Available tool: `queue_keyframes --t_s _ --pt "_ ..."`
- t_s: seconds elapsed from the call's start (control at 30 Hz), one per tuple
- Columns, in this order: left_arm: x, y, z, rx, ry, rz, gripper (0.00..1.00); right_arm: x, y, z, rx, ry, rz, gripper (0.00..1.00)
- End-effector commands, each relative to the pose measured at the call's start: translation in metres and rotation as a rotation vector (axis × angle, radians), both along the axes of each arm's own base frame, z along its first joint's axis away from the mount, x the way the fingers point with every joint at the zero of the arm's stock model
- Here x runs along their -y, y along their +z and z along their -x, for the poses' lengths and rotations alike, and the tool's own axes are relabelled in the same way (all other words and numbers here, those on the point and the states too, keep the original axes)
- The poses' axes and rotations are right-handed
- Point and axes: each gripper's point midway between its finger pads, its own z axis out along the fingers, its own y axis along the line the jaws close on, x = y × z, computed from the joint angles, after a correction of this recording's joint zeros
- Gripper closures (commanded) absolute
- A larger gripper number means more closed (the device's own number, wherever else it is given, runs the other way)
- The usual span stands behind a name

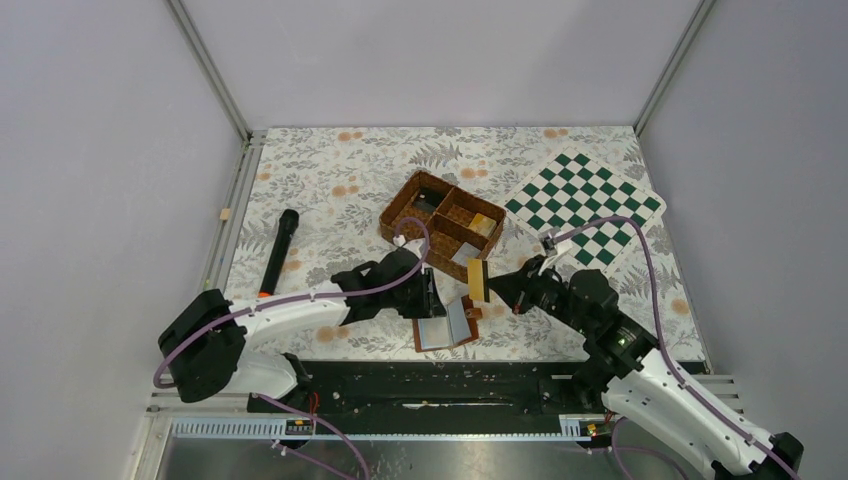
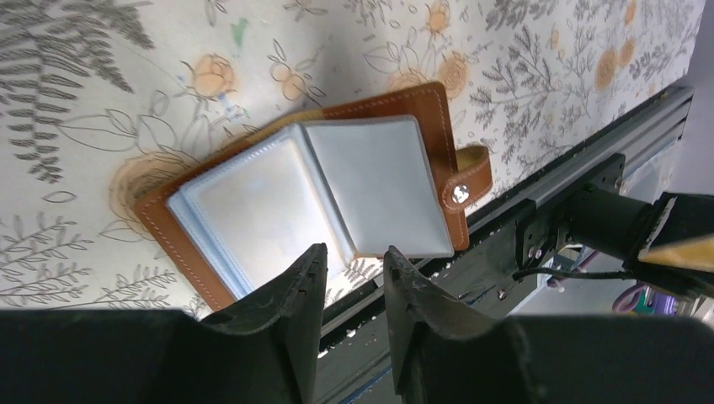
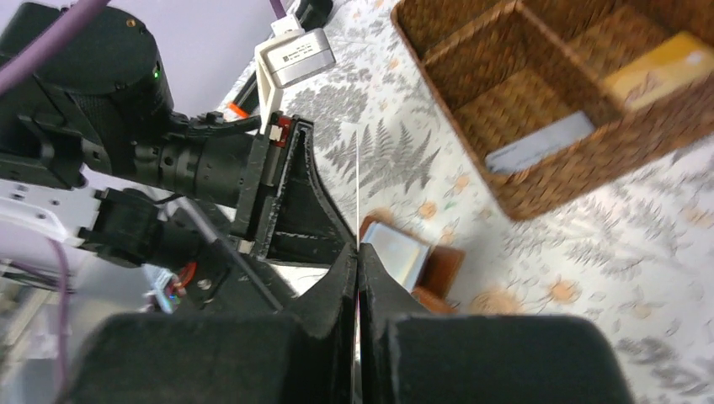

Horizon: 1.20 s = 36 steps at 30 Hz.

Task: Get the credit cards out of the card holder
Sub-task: Place the credit card in the storage box.

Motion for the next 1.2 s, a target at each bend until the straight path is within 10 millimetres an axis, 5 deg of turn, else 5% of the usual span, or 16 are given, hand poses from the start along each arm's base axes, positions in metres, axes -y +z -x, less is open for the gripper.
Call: queue_keyframes --t_s 0.0,0.13,0.23,0.43,0.63,1.17 --pt "0.007 0.029 -0.018 0.023 0.003 0.075 0.69 -0.004 0.042 -0.033 0.434 0.011 0.074 1.00" --pt "-0.005 0.045 -0.029 0.020 0.027 0.101 0.67 -0.028 0.061 -0.020 0.859 0.253 0.197 1.00" --pt "-0.013 0.076 -0.035 0.027 0.031 0.190 0.64 -0.030 0.069 -0.018 1.164 0.275 0.269 1.00" --pt "-0.035 0.136 -0.048 0.065 0.046 0.289 0.50 -0.028 0.072 -0.023 1.355 0.246 0.417 1.00" --pt "-0.018 0.178 -0.047 0.014 -0.011 0.423 0.39 -0.033 0.070 -0.011 1.486 0.286 0.551 1.00" --pt "-0.001 0.171 -0.031 -0.124 -0.067 0.560 0.38 -0.047 0.050 0.006 1.581 0.364 0.685 1.00"
